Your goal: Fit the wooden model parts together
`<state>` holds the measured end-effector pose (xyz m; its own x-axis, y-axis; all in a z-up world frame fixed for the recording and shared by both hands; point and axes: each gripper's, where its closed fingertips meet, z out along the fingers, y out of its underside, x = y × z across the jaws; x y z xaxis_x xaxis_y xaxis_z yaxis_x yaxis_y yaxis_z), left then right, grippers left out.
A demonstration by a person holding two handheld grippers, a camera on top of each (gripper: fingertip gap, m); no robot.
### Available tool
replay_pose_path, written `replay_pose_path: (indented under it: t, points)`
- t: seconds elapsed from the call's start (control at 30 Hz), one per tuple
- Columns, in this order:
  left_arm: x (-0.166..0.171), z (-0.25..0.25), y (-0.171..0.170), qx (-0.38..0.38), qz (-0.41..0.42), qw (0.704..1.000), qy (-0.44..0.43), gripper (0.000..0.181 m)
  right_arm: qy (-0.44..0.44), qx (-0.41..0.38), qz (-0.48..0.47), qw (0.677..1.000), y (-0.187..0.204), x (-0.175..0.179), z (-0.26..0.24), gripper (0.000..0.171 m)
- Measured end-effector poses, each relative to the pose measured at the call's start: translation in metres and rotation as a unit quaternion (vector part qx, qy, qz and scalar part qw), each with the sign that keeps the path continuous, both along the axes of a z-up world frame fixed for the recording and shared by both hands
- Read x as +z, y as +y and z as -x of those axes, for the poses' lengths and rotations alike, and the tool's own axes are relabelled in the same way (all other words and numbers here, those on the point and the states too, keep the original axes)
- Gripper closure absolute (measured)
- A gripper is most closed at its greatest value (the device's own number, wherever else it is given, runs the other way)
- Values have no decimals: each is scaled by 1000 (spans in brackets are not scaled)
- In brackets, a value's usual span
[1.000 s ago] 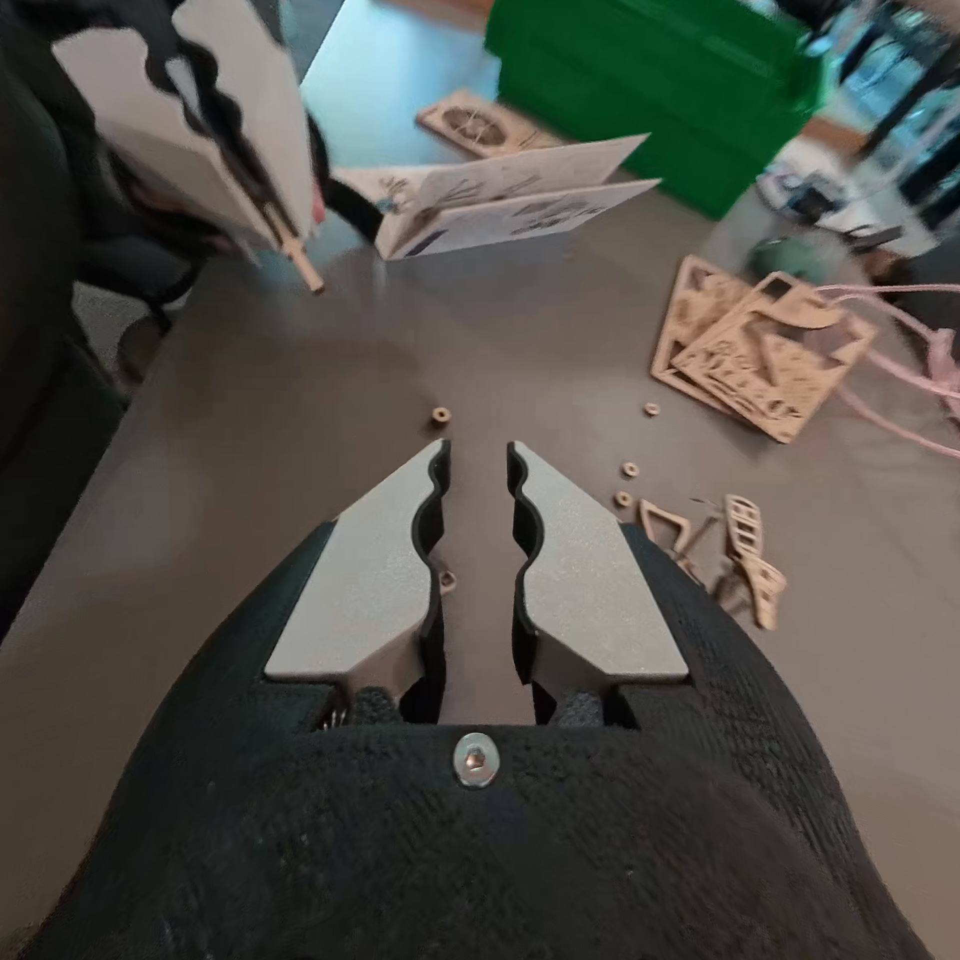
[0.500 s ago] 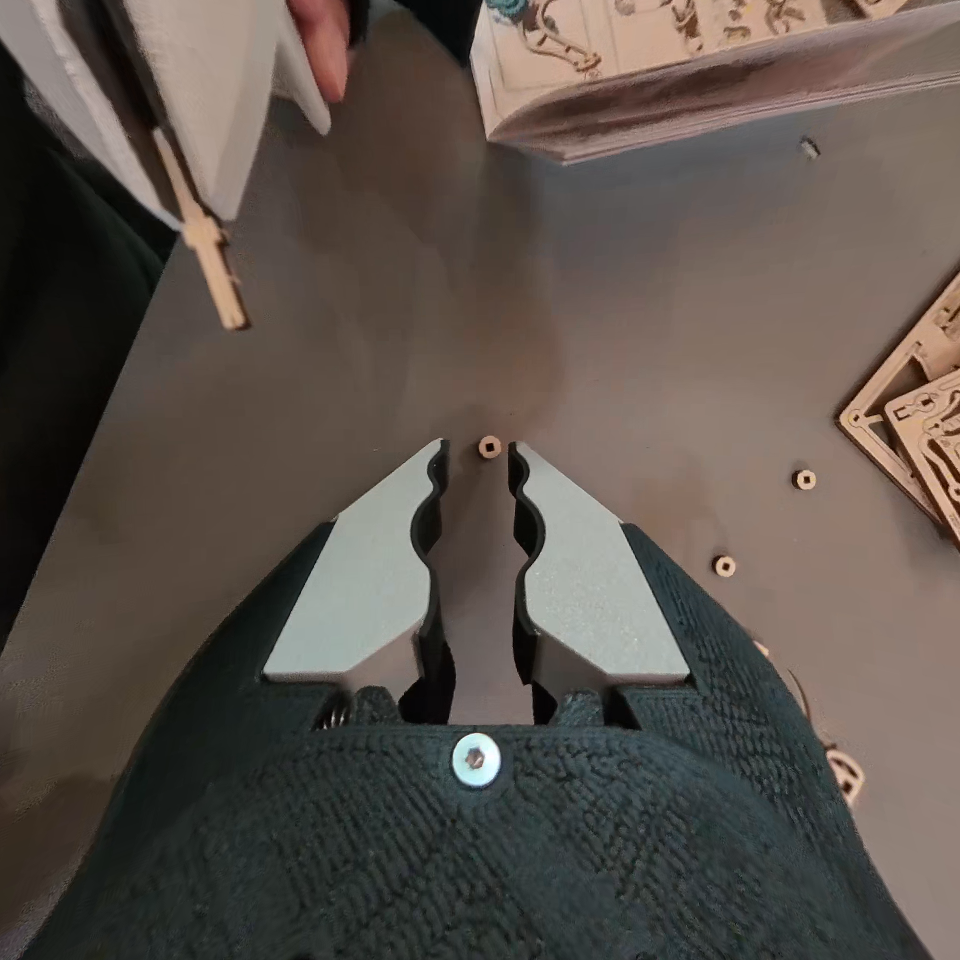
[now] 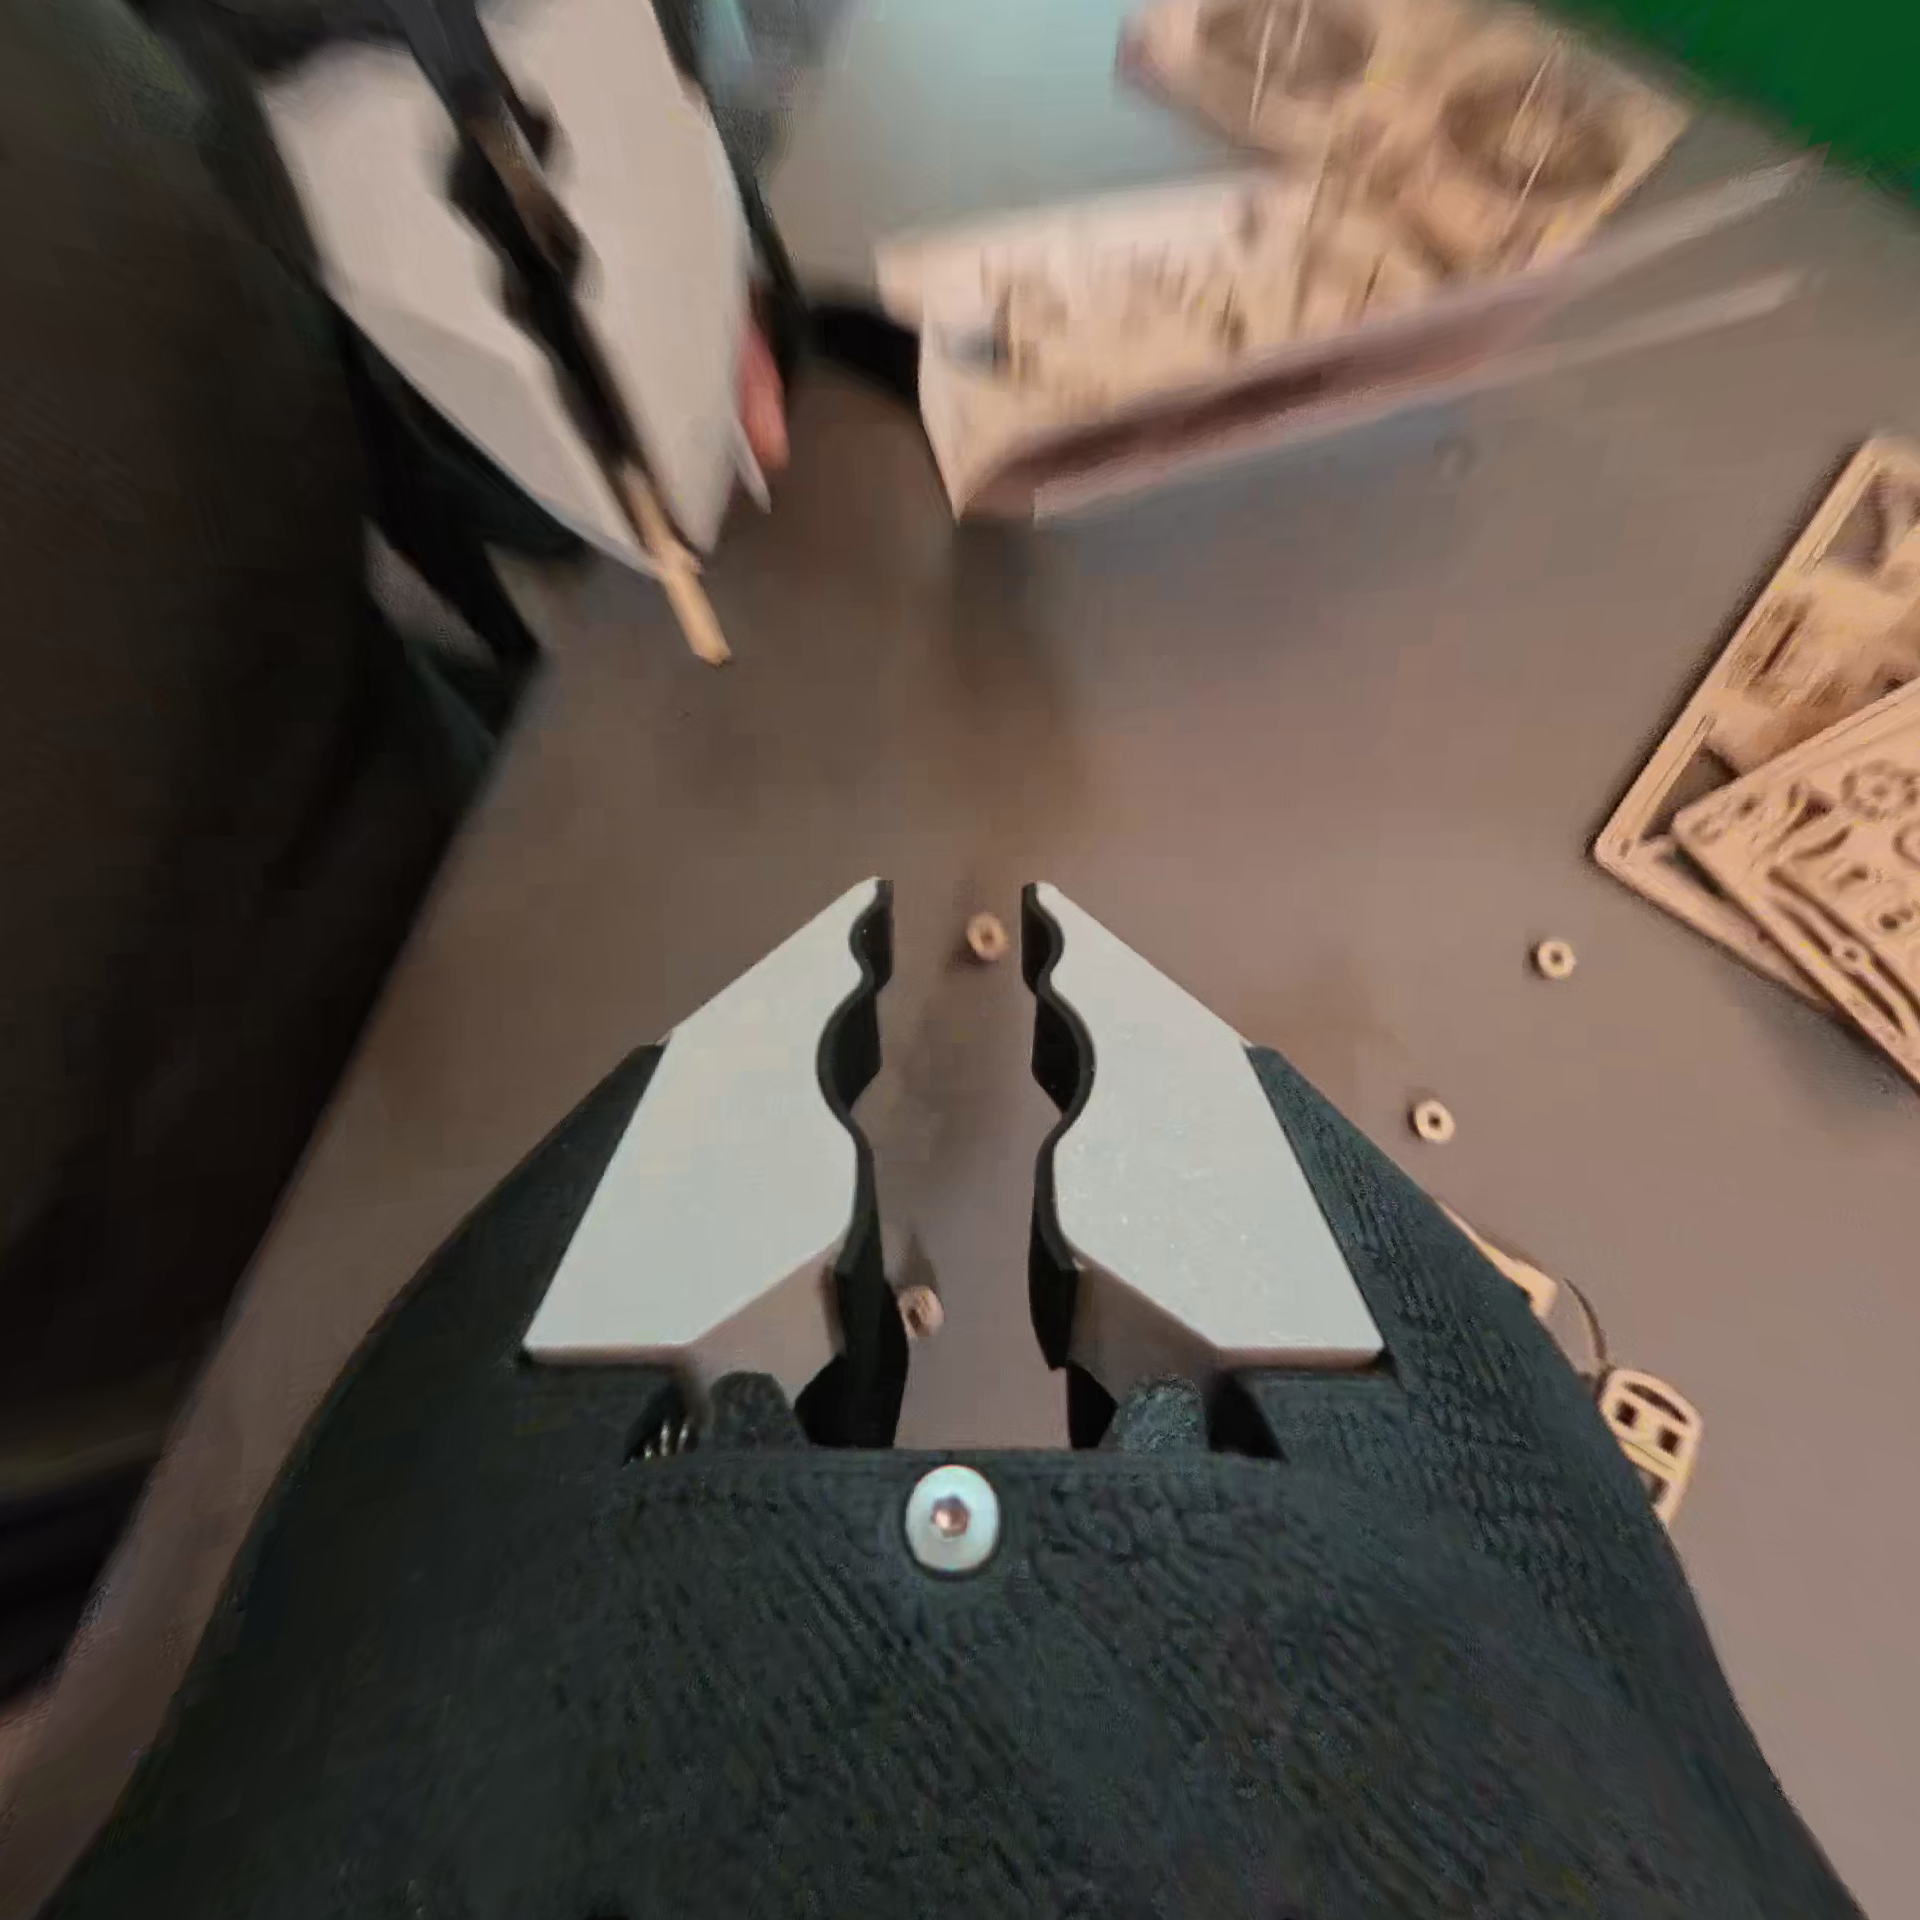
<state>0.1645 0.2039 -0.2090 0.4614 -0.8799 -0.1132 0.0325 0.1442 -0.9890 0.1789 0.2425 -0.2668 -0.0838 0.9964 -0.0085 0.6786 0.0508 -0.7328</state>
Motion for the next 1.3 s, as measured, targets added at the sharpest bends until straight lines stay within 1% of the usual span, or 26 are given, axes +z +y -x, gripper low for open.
replay_pose_path:
  t: [0.03, 0.1, 0.2, 0.3, 0.37, 0.47, 0.57, 0.8, 0.9, 1.13, 1.3]
  points:
    - [5, 2, 1, -3, 16, 999, -28, 181, 64, -6, 16, 998, -5, 17, 4, 148]
    - [21, 6, 2, -27, 50, 993, -99, 181, 195, -10, 32, 980, -17, 51, 12, 149]
    - [39, 12, 5, -60, 94, 977, -182, 181, 353, -17, 62, 933, -33, 94, 16, 153]
    - [55, 18, 5, -110, 130, 948, -267, 181, 459, -53, 96, 882, -31, 120, 13, 155]
    - [60, 21, 7, -135, 155, 926, -317, 181, 498, -80, 111, 856, -26, 128, 12, 155]
    - [65, 25, 10, -157, 179, 896, -374, 181, 515, -101, 107, 844, -23, 129, 17, 156]
    - [71, 23, 9, -174, 179, 882, -399, 180, 533, -110, 130, 829, -23, 131, 23, 158]
    - [69, 10, 8, -187, 192, 876, -401, 181, 576, -98, 156, 797, -29, 134, 24, 166]
    - [68, 8, 7, -186, 191, 877, -401, 180, 576, -98, 160, 795, -31, 131, 24, 170]
    - [66, 5, 7, -178, 186, 884, -391, 180, 590, -105, 157, 785, -30, 132, 21, 170]
    - [63, 5, 9, -172, 191, 884, -391, 180, 580, -119, 150, 792, -28, 128, 22, 170]
